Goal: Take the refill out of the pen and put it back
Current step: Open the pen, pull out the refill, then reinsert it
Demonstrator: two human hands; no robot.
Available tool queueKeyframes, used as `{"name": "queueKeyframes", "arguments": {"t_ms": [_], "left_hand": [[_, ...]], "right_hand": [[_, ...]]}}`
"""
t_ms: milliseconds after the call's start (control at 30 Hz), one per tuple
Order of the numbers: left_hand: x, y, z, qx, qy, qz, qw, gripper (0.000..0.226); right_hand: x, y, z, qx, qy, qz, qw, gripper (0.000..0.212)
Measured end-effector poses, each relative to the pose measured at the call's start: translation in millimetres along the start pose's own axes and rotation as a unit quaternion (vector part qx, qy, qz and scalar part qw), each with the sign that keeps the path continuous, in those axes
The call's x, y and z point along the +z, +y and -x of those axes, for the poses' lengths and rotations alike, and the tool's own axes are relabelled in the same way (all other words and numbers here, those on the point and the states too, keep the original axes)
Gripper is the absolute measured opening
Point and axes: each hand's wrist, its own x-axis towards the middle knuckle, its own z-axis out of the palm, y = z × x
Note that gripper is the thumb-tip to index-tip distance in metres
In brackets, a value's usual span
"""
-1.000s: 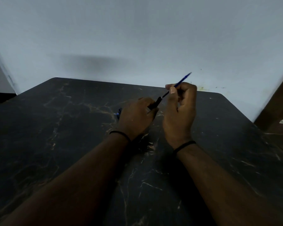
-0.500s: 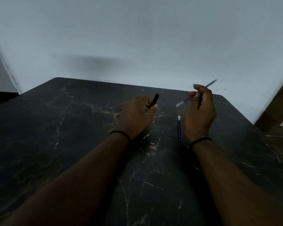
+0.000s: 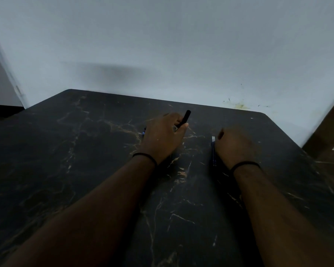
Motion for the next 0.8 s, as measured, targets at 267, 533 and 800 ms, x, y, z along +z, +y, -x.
{"name": "queueKeyframes", "arguments": {"t_ms": [267,533,800], "left_hand": [[-1.6,0.6,1.3,-0.002,-0.001,0.002,1.0,0.02],[-0.9,0.8,1.1,-0.007,0.005,0.001,1.0,0.022],[-1.1,1.1,0.7,-0.005,0.012,0.007,1.0,0.015]], "right_hand": [[-3.3,-3.9,4.2,0.009,-0.017,-0.024,1.0,0.018],[-2.3,-6.4,4.0,0.025,-0.004,-0.058,0.998,0.024],[-4.4,-8.1,6.5,0.031,0.01,-0.044,0.999,0.034]]}}
